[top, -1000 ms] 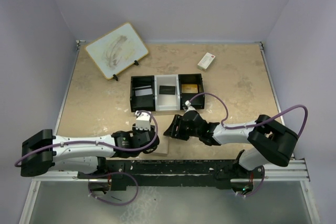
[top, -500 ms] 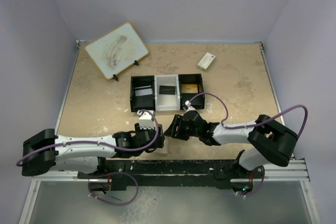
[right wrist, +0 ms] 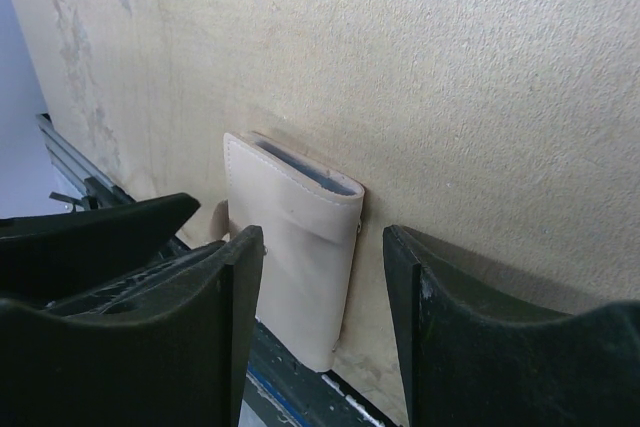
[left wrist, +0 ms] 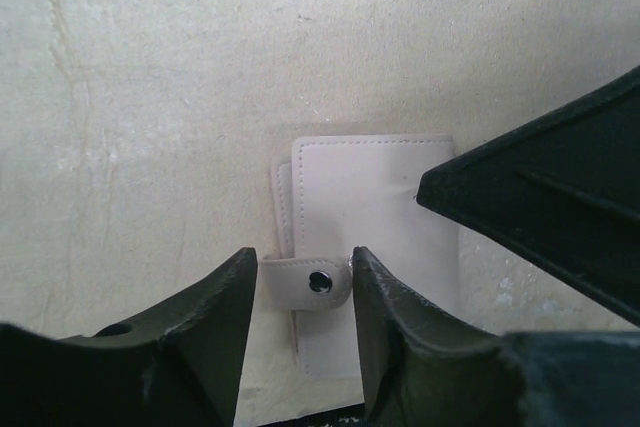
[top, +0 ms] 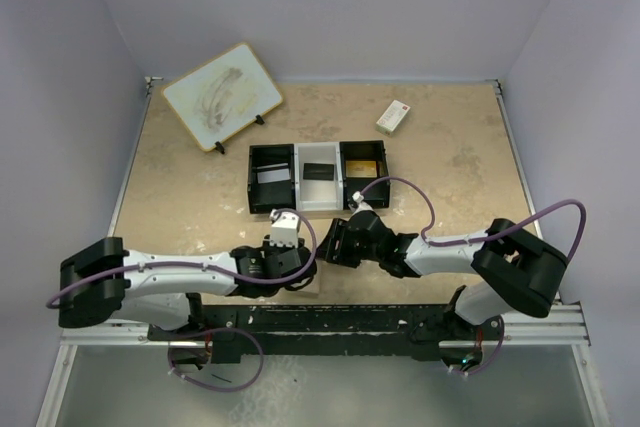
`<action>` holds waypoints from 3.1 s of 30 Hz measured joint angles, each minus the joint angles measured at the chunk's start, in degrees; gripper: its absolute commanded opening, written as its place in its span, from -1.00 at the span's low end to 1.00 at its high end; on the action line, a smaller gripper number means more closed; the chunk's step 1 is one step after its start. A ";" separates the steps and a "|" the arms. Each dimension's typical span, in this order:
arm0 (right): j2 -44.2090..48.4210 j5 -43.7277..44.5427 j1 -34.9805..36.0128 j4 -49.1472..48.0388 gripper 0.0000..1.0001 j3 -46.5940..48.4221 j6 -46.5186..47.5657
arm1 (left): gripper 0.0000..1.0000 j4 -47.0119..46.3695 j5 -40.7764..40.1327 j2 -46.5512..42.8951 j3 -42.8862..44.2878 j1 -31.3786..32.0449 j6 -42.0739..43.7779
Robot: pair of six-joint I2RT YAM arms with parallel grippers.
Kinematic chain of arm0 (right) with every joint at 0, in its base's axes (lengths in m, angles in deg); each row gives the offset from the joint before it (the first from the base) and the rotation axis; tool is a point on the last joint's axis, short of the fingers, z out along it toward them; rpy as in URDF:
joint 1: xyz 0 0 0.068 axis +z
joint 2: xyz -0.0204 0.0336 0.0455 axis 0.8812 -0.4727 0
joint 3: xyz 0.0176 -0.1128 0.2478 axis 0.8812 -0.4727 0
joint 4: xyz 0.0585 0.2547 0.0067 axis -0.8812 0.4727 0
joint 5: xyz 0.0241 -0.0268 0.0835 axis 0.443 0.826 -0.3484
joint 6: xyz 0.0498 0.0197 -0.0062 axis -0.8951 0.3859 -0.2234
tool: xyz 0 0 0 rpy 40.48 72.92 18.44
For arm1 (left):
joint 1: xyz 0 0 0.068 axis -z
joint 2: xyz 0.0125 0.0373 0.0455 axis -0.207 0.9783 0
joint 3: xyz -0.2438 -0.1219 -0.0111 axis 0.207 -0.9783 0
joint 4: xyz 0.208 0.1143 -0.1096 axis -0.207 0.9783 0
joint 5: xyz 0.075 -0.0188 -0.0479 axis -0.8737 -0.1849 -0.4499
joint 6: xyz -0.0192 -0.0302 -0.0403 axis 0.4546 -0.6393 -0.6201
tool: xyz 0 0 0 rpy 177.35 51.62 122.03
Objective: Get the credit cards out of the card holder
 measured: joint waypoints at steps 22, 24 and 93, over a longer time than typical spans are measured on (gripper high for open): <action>-1.11 -0.17 0.00 -0.04 0.12 1.18 1.11 | -0.71 -3.52 0.02 -5.09 -8.81 0.00 -1.92; -1.55 -0.15 0.00 0.00 0.12 1.66 1.38 | -0.85 -5.68 0.04 -5.38 -9.62 0.00 -2.40; -0.04 -8.68 -4.39 -0.70 0.13 2.10 8.22 | -1.00 1.31 -6.58 -14.93 -14.49 0.31 -14.84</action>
